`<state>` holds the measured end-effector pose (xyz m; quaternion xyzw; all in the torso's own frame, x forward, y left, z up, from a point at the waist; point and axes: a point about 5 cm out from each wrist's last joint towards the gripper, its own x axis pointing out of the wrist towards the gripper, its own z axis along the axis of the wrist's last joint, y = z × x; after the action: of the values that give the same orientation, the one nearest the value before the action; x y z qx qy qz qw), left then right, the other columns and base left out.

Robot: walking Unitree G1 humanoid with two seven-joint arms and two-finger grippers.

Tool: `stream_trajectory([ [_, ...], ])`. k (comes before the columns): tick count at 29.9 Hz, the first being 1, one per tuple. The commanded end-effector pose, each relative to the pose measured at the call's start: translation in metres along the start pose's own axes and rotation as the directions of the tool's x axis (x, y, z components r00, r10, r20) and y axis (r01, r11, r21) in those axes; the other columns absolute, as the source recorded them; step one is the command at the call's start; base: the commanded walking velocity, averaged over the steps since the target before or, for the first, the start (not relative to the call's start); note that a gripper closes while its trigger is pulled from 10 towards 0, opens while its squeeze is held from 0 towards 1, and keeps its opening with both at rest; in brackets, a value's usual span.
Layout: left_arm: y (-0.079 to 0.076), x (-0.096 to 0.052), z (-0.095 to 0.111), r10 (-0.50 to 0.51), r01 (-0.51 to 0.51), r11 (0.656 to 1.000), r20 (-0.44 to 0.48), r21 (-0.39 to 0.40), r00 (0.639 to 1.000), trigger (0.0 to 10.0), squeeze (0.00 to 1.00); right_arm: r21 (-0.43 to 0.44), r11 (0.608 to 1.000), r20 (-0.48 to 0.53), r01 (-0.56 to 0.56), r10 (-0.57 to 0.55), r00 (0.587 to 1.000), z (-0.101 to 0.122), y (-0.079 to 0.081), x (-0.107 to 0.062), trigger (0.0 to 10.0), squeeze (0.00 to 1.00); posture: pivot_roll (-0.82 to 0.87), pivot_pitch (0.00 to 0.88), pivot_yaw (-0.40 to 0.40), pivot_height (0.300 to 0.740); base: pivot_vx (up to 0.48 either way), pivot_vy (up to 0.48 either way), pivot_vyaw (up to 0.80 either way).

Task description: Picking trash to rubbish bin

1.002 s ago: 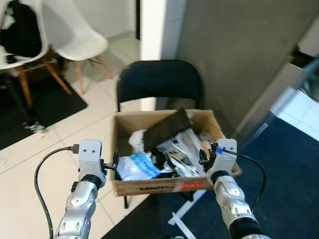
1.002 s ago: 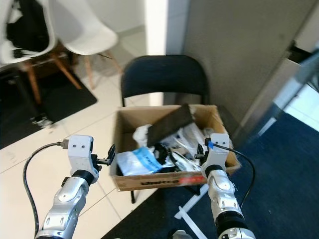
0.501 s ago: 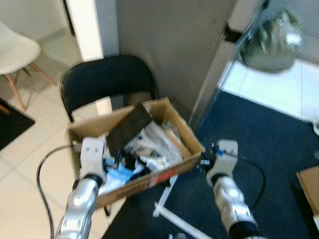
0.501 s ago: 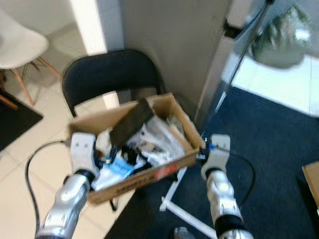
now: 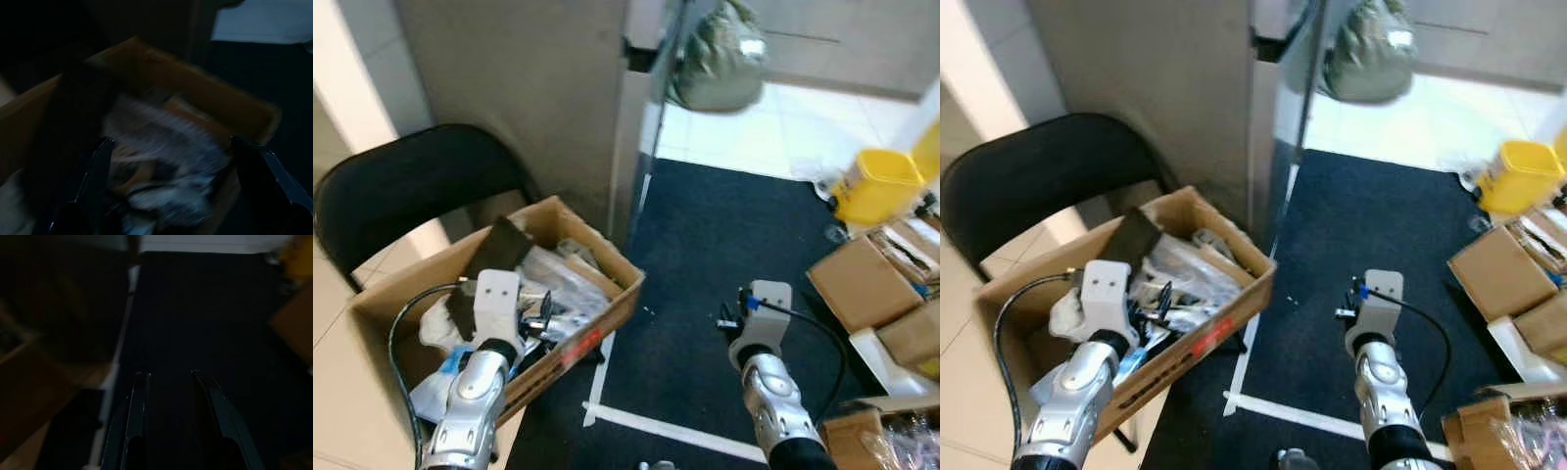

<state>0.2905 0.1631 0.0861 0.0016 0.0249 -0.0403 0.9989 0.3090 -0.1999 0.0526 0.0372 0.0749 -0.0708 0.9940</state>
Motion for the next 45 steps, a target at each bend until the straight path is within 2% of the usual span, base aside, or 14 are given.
stream_trajectory([
  [1, -0.002, 0.000, -0.003, 0.014, -0.014, 0.999, 0.002, -0.035, 1.000, 10.0, 0.00, 0.032, 0.999, -0.041, 0.040, -0.039, 0.998, -0.008, -0.006, -0.004, 10.0, 0.00, 0.04, 0.149, -0.007, 0.740, 0.000, 0.000, -0.80],
  [5, 0.000, 0.001, -0.003, 0.029, -0.031, 0.995, -0.014, -0.096, 0.999, 10.0, 0.00, 0.088, 0.995, -0.062, 0.056, -0.051, 0.997, -0.010, -0.006, -0.004, 10.0, 0.00, 0.04, 0.147, -0.004, 0.740, 0.000, 0.000, -0.80],
  [11, 0.007, 0.003, -0.004, 0.134, -0.135, 0.983, -0.018, -0.124, 0.991, 10.0, 0.00, 0.061, 0.995, -0.065, 0.084, -0.080, 0.995, -0.010, -0.010, -0.004, 10.0, 0.00, 0.04, 0.147, -0.002, 0.740, 0.000, 0.000, -0.80],
  [14, 0.008, 0.003, -0.004, 0.135, -0.138, 0.984, -0.035, -0.115, 0.990, 10.0, 0.00, 0.062, 0.994, -0.073, 0.093, -0.089, 0.993, -0.010, -0.012, -0.004, 10.0, 0.00, 0.04, 0.147, -0.002, 0.740, 0.000, 0.000, -0.80],
  [18, 0.009, 0.004, -0.005, 0.145, -0.149, 0.985, -0.054, -0.091, 0.988, 10.0, 0.00, 0.084, 0.991, -0.080, 0.102, -0.096, 0.992, -0.010, -0.012, -0.004, 10.0, 0.00, 0.04, 0.147, -0.002, 0.740, 0.000, 0.000, -0.80],
  [21, 0.009, 0.003, -0.007, 0.123, -0.125, 0.992, -0.099, -0.013, 0.988, 10.0, 0.00, 0.076, 0.991, -0.083, 0.111, -0.104, 0.991, -0.009, -0.012, -0.004, 10.0, 0.00, 0.04, 0.150, -0.002, 0.740, 0.000, 0.000, -0.80],
  [24, 0.007, 0.008, -0.018, 0.108, -0.108, 0.994, -0.224, 0.013, 0.968, 10.0, 0.00, 0.086, 0.989, -0.082, 0.117, -0.110, 0.991, -0.009, -0.012, -0.003, 10.0, 0.00, 0.04, 0.147, -0.004, 0.740, 0.000, 0.000, -0.80],
  [25, 0.007, 0.008, -0.018, 0.108, -0.108, 0.994, -0.224, 0.013, 0.968, 10.0, 0.00, 0.086, 0.989, -0.082, 0.117, -0.110, 0.991, -0.009, -0.012, -0.003, 10.0, 0.00, 0.04, 0.147, -0.004, 0.740, 0.000, 0.000, -0.80],
  [27, 0.010, 0.010, -0.016, 0.173, -0.153, 0.982, -0.208, 0.106, 0.963, 10.0, 0.00, 0.069, 0.990, -0.082, 0.123, -0.117, 0.990, -0.009, -0.012, -0.002, 10.0, 0.00, 0.04, 0.151, -0.004, 0.740, 0.000, 0.000, -0.80],
  [31, 0.017, 0.017, -0.006, 0.214, -0.215, 0.977, -0.132, 0.005, 0.968, 10.0, 0.00, 0.064, 0.992, -0.091, 0.106, -0.100, 0.991, -0.011, -0.011, -0.003, 10.0, 0.00, 0.05, 0.148, -0.005, 0.740, 0.000, 0.000, -0.80],
  [37, 0.010, 0.018, -0.002, 0.133, -0.146, 0.987, -0.165, -0.070, 0.977, 10.0, 0.00, 0.053, 0.993, -0.097, 0.104, -0.099, 0.990, -0.012, -0.010, -0.004, 10.0, 0.00, 0.04, 0.147, -0.003, 0.740, 0.000, 0.000, -0.80],
  [40, 0.011, 0.019, -0.002, 0.146, -0.156, 0.987, -0.170, -0.049, 0.975, 10.0, 0.00, 0.063, 0.992, -0.102, 0.113, -0.106, 0.989, -0.013, -0.010, -0.005, 10.0, 0.00, 0.04, 0.151, -0.004, 0.740, 0.000, 0.000, -0.80],
  [43, 0.017, 0.020, -0.001, 0.252, -0.242, 0.967, -0.166, 0.082, 0.953, 10.0, 0.00, 0.046, 0.993, -0.105, 0.108, -0.102, 0.989, -0.013, -0.010, -0.004, 10.0, 0.00, 0.04, 0.149, -0.005, 0.740, 0.000, 0.000, -0.80],
  [45, 0.017, 0.021, -0.002, 0.253, -0.235, 0.966, -0.181, 0.111, 0.950, 10.0, 0.00, 0.050, 0.993, -0.111, 0.109, -0.103, 0.988, -0.014, -0.010, -0.004, 10.0, 0.00, 0.04, 0.149, -0.005, 0.740, 0.000, 0.000, -0.80],
])
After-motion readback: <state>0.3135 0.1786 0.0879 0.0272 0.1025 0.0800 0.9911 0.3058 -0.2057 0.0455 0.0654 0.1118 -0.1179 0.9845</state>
